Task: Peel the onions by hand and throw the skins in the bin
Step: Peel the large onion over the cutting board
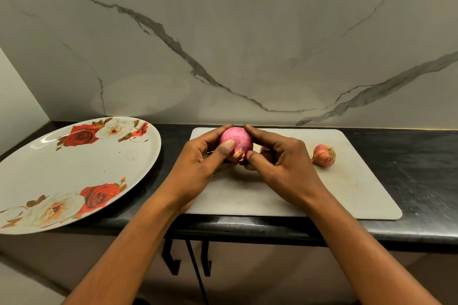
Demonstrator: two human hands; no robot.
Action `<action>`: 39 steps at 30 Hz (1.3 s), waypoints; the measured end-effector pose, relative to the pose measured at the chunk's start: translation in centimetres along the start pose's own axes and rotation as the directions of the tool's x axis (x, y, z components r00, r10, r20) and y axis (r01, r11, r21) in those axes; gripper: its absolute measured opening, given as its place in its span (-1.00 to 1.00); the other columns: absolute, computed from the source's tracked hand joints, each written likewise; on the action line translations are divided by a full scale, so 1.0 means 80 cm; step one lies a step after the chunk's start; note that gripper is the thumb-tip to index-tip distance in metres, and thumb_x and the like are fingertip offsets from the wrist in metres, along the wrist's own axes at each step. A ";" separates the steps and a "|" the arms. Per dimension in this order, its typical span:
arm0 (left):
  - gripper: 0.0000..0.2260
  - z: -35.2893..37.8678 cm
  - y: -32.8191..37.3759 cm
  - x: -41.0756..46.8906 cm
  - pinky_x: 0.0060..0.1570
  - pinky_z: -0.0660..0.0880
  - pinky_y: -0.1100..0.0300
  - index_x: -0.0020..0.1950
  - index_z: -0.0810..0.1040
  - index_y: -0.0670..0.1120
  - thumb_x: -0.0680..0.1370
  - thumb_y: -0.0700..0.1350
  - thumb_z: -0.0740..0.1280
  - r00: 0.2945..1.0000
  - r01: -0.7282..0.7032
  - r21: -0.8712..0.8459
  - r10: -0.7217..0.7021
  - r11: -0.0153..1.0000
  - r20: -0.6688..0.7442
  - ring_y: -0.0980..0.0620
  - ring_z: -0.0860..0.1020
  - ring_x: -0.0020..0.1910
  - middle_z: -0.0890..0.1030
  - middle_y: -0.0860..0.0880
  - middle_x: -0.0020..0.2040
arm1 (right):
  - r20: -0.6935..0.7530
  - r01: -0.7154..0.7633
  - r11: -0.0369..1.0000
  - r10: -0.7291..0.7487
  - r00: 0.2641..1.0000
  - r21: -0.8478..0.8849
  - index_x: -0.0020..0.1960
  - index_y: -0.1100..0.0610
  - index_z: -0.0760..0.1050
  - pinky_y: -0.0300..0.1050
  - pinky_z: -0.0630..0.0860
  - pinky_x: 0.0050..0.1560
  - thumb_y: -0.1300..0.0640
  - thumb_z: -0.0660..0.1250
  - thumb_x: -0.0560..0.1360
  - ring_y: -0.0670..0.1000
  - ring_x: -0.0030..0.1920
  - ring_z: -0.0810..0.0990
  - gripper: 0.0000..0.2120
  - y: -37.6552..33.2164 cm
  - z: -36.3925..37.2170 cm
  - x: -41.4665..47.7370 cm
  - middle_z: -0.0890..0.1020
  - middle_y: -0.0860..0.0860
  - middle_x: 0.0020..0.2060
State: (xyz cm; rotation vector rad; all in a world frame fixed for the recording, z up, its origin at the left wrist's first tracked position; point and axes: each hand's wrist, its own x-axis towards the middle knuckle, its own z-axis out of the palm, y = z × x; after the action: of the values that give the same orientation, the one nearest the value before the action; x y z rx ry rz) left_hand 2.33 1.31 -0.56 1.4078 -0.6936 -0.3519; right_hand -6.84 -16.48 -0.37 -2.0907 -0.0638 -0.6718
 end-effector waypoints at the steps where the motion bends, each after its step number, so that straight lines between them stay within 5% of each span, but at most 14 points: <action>1: -0.57 0.000 0.000 0.000 0.21 0.64 0.05 0.49 0.52 -0.07 0.61 -0.09 0.36 1.000 0.001 0.003 -0.001 1.000 0.001 -0.07 0.65 0.29 0.64 -0.06 0.32 | 0.003 -0.002 1.000 0.002 1.000 0.017 0.48 -0.05 0.53 0.17 0.70 -0.10 -0.02 0.39 0.53 0.05 -0.33 0.66 -0.49 -0.002 0.000 -0.001 0.67 -0.22 -0.28; 5: -0.57 0.001 0.001 -0.002 0.22 0.63 0.03 0.50 0.51 -0.06 0.62 -0.08 0.36 1.000 -0.003 0.000 0.003 1.000 -0.005 -0.09 0.65 0.31 0.62 -0.09 0.35 | -0.013 0.005 0.999 -0.004 1.000 0.053 0.52 -0.07 0.48 -0.20 0.66 -0.06 -0.07 0.53 0.53 -0.16 -0.16 0.74 -0.40 -0.008 -0.001 -0.002 0.68 -0.18 0.23; 12: -0.68 0.002 0.004 -0.003 0.18 0.66 0.01 0.41 0.60 -0.07 0.67 -0.05 0.31 0.997 0.006 -0.013 -0.007 1.000 -0.083 -0.07 0.67 0.26 0.68 -0.01 0.23 | 0.019 0.212 0.965 -0.211 0.977 -0.152 0.48 -0.16 0.50 -0.17 0.70 -0.13 0.07 0.54 0.54 -0.14 0.08 0.72 -0.45 -0.005 0.000 -0.003 0.34 -0.27 0.58; 19: -0.67 0.005 0.005 -0.003 0.17 0.67 -0.04 0.38 0.61 -0.12 0.64 -0.07 0.36 0.992 0.032 -0.050 -0.038 0.998 -0.118 -0.13 0.72 0.15 0.72 -0.10 0.18 | -0.129 0.256 0.965 -0.262 0.956 -0.064 0.20 0.06 0.74 -0.13 0.69 -0.01 0.24 0.54 0.54 -0.17 0.03 0.75 -0.75 0.005 0.004 -0.003 0.67 -0.08 0.32; 29: -0.64 0.003 0.005 0.000 0.24 0.62 -0.19 0.35 0.64 -0.14 0.61 0.00 0.38 0.984 0.074 -0.120 -0.092 0.990 -0.150 -0.20 0.72 0.13 0.68 -0.15 0.24 | -0.228 0.138 0.989 -0.147 0.963 -0.053 0.08 0.13 0.73 -0.20 0.68 -0.03 0.25 0.51 0.56 -0.16 -0.11 0.75 -0.89 0.005 -0.002 -0.002 0.77 -0.10 -0.12; 36: -0.68 0.000 0.004 0.000 0.14 0.67 -0.03 0.35 0.62 -0.10 0.62 -0.05 0.38 0.981 0.065 -0.169 -0.094 0.984 -0.167 -0.17 0.70 0.19 0.71 -0.11 0.19 | -0.243 0.043 0.996 -0.060 0.968 -0.076 0.14 0.11 0.75 -0.10 0.71 0.03 0.24 0.53 0.54 -0.19 -0.09 0.76 -0.81 0.007 0.000 -0.003 0.79 -0.09 -0.07; 39: -0.62 0.000 0.005 0.000 0.16 0.67 -0.02 0.38 0.58 -0.04 0.57 -0.01 0.39 0.979 0.061 -0.167 -0.092 0.984 -0.184 -0.12 0.69 0.21 0.72 -0.04 0.16 | -0.246 0.046 0.981 -0.093 0.965 -0.188 0.22 0.10 0.72 -0.23 0.68 0.02 0.20 0.54 0.53 -0.24 -0.12 0.73 -0.74 0.005 0.003 -0.004 0.79 -0.07 -0.03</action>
State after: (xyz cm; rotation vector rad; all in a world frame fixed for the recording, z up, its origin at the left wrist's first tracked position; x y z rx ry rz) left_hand 2.30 1.35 -0.20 1.2972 -0.4448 -0.3215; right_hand -6.89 -16.45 -0.93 -2.1646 0.0710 -1.0167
